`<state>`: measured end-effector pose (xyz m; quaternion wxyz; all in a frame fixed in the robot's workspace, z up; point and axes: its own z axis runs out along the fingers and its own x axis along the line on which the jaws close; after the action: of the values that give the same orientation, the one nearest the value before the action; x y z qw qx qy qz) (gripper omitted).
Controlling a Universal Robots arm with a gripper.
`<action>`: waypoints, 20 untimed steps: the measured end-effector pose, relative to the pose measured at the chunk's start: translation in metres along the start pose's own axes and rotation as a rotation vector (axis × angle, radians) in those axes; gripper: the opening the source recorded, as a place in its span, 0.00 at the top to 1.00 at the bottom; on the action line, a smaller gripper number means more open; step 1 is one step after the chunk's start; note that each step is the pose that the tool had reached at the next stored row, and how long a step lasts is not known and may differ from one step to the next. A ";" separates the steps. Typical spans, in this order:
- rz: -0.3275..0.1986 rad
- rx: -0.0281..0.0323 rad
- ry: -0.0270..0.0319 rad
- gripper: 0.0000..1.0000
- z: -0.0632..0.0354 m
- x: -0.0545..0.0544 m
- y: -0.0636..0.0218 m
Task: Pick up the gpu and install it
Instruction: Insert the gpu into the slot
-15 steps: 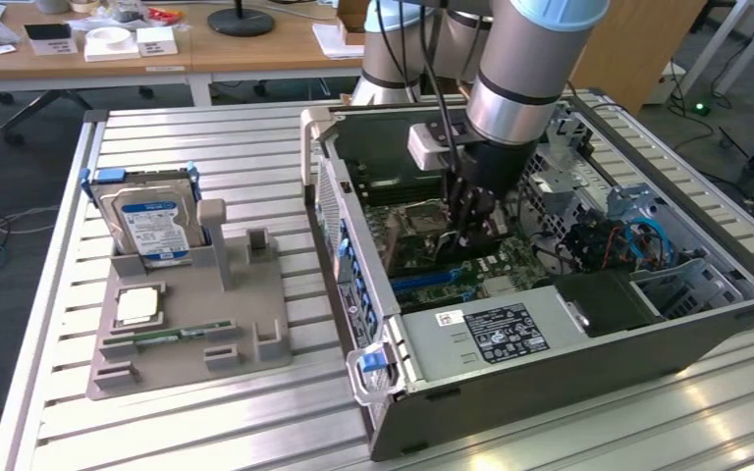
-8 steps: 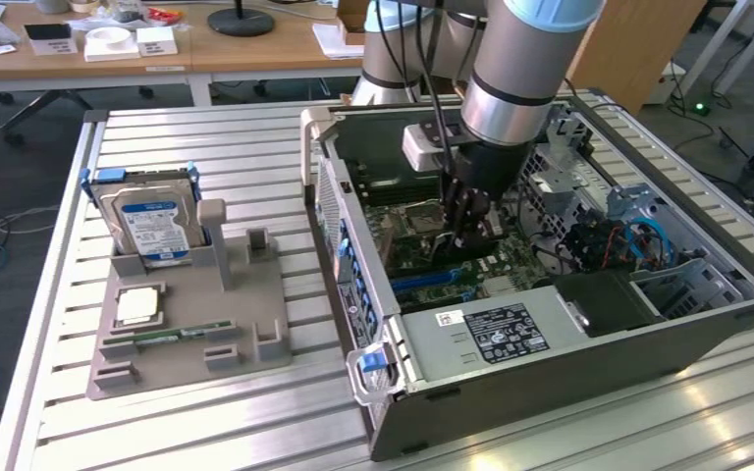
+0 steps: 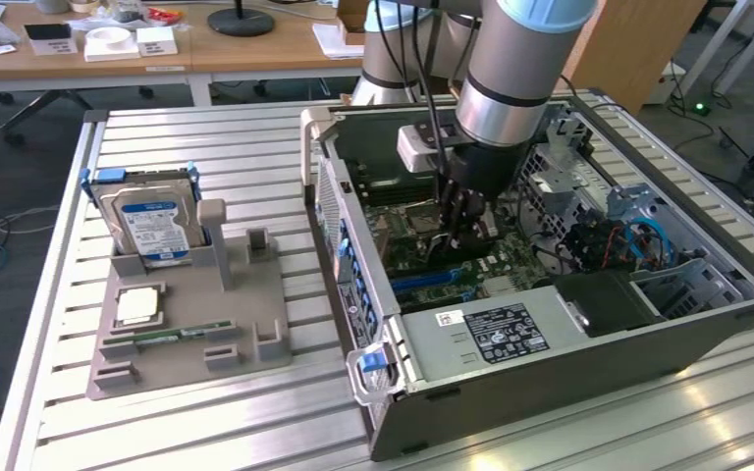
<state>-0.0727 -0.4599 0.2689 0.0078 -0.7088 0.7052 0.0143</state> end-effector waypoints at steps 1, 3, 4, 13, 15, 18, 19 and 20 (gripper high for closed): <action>0.000 0.0000 0.0001 0.74 0.0000 0.001 0.0001; 0.000 0.0001 -0.0001 0.74 0.0001 0.001 0.0006; 0.000 0.0001 -0.0001 0.74 0.0003 0.001 0.0012; 0.000 0.0000 0.0000 0.74 0.0025 0.001 0.0038; 0.000 0.0001 -0.0001 0.74 0.0026 0.001 0.0044; 0.000 0.0003 -0.0001 0.74 0.0026 0.001 0.0053; 0.000 0.0004 -0.0001 0.74 0.0026 0.001 0.0057; 0.000 0.0006 0.0000 0.74 0.0026 0.001 0.0062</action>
<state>-0.0789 -0.4610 0.2663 0.0081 -0.7088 0.7053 0.0141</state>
